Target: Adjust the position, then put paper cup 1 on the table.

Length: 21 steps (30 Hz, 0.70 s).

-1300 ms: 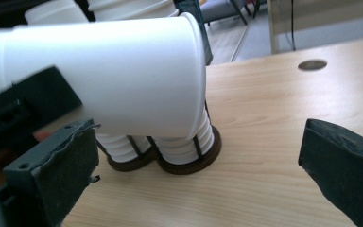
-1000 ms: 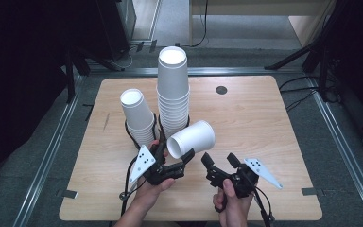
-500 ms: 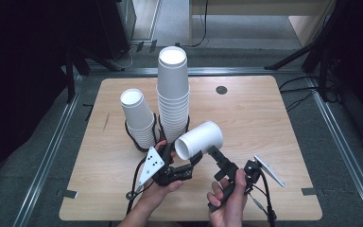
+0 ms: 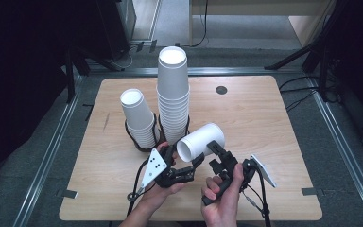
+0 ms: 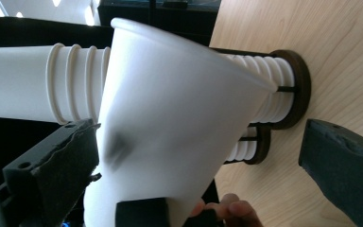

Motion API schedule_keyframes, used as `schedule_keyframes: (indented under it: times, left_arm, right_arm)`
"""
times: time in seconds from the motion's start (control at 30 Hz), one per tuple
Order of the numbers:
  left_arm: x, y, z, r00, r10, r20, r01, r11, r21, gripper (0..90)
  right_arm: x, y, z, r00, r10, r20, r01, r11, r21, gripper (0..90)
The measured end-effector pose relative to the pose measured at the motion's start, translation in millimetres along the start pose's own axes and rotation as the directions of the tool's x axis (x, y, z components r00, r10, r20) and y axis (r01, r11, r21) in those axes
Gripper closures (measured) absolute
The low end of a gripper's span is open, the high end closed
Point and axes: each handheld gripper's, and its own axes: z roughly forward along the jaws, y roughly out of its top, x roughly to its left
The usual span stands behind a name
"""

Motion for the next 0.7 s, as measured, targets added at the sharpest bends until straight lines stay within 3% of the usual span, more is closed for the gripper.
schedule_keyframes:
  times: [0.3,0.7]
  left_arm:
    - [-3.7,-1.7,1.0,0.9999,0.013,0.006,-0.013,0.9999,0.009,23.9]
    - [-5.5,-3.0,1.0,0.9997,0.024,0.009,-0.024,0.9994,0.023,23.9]
  right_arm:
    - [-0.3,3.2,5.4,0.9984,0.055,-0.011,-0.055,0.9985,0.0,0.0]
    - [0.2,5.4,11.6,0.998,0.061,-0.016,-0.06,0.9981,0.009,0.0]
